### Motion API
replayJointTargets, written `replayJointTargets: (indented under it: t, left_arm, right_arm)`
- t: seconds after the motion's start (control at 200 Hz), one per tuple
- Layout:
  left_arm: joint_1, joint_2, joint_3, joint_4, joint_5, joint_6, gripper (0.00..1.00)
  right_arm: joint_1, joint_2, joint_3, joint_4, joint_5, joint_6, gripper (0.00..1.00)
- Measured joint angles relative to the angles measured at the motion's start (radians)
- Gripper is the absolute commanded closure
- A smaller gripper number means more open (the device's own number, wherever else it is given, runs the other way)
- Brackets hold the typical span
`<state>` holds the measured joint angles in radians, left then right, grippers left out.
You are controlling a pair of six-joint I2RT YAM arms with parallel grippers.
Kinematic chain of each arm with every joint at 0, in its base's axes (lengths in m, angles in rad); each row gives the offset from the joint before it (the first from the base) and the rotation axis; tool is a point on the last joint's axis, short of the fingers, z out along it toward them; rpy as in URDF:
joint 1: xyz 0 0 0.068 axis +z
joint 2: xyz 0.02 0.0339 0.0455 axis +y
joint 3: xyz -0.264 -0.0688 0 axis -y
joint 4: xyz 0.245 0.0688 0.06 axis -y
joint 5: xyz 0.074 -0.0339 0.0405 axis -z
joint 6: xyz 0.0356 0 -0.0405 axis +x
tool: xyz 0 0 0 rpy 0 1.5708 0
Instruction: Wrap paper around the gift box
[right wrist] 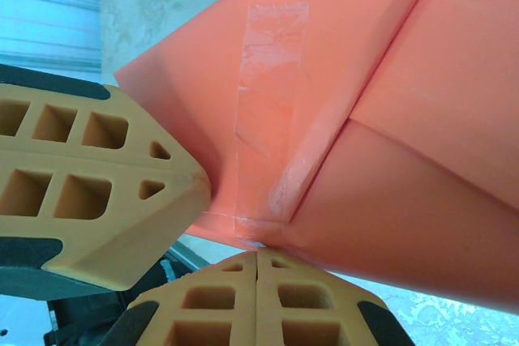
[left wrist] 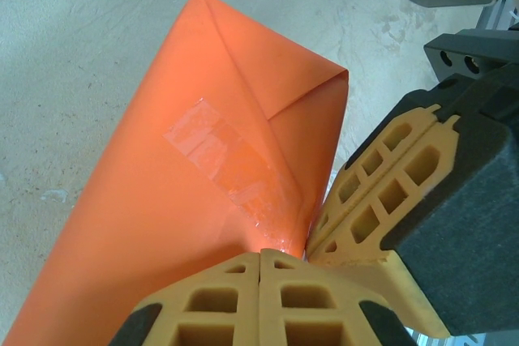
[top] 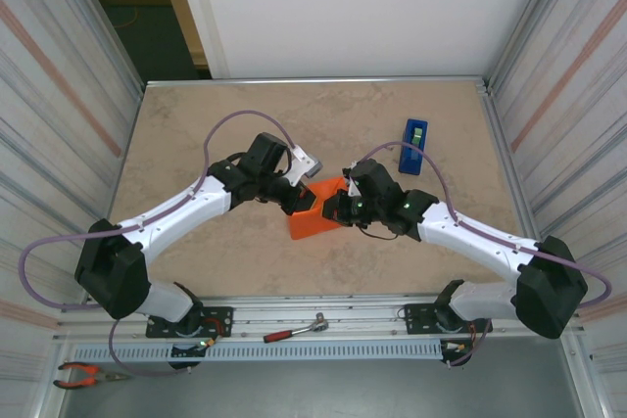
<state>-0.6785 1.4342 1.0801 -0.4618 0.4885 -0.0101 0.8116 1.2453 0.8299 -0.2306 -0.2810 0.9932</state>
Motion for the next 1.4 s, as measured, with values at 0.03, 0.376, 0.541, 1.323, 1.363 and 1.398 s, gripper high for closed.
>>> replayJointTargets:
  t: [0.03,0.376,0.541,1.323,1.363,1.398]
  left_arm:
    - [0.0,0.0,0.0,0.0,0.0,0.0,1.0]
    - [0.0,0.0,-0.001,0.003,0.0,0.0,1.0]
    - [0.0,0.0,-0.002,0.005,0.0,0.0,1.0]
    - [0.0,-0.006,-0.009,0.014,0.0,0.0,1.0]
    - [0.0,-0.006,-0.009,0.014,0.0,0.0,1.0]
    - [0.0,-0.006,-0.009,0.014,0.0,0.0,1.0]
  right_arm:
    - [0.001,0.0,0.0,0.0,0.0,0.0,1.0]
    - [0.007,0.017,0.0,0.002,-0.004,0.0,1.0]
    - [0.007,0.017,-0.01,0.018,-0.003,0.009,1.0]
    - [-0.061,-0.143,-0.127,0.017,0.043,0.027,1.0]
    - [-0.062,-0.163,-0.127,0.014,0.044,0.027,1.0]
    - [-0.064,-0.176,-0.127,0.01,0.045,0.027,1.0]
